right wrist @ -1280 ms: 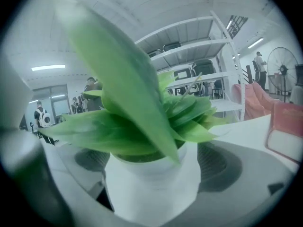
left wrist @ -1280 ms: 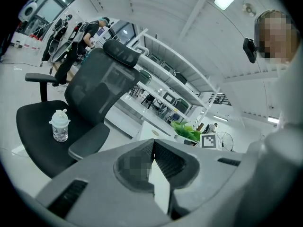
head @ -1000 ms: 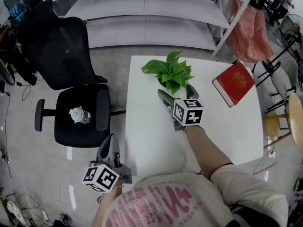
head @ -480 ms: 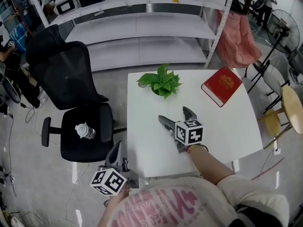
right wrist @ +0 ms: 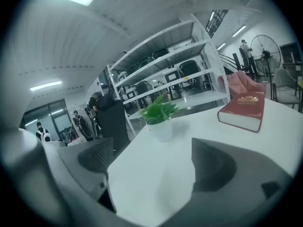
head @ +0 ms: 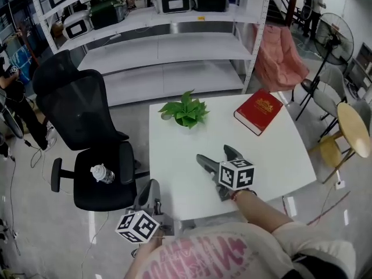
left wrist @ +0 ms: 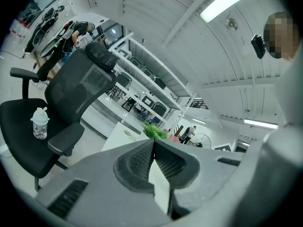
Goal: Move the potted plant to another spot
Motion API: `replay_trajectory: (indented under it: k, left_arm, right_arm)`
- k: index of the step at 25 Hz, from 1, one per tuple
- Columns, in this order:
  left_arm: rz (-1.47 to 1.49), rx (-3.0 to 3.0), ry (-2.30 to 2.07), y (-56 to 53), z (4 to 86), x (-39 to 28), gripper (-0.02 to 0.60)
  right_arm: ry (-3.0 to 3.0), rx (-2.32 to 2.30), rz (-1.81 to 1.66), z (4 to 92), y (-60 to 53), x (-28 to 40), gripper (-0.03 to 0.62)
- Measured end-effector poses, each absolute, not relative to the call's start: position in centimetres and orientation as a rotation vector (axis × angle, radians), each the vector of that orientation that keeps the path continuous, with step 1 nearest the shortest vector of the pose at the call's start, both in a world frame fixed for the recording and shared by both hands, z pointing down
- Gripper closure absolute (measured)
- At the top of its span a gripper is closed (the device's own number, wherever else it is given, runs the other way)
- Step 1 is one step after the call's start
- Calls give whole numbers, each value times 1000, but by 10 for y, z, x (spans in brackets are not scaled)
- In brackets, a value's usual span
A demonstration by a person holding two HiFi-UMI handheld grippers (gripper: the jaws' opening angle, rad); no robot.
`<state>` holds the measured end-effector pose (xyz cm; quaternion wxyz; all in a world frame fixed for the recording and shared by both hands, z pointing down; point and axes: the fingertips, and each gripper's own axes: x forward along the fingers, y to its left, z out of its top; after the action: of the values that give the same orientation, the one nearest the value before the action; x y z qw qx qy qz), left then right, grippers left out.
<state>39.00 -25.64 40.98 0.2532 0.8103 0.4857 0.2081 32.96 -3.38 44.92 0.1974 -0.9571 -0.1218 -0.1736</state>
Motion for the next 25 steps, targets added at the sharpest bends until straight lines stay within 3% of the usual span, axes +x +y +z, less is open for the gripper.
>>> replay_trajectory:
  k: [17, 19, 21, 25]
  left_arm:
    - [397, 2238, 1334, -209, 349, 346, 578]
    - [368, 2263, 1326, -200, 344, 336, 578]
    - [349, 2279, 1308, -194, 341, 326, 578]
    - [334, 2283, 1276, -181, 333, 307, 578]
  right_arm:
    - [-53, -2724, -202, 349, -16, 287, 102]
    - [-16, -2734, -154, 335, -9, 277, 151]
    - [13, -2737, -114, 323, -1, 268, 242]
    - [72, -2756, -85, 308, 8, 250, 315]
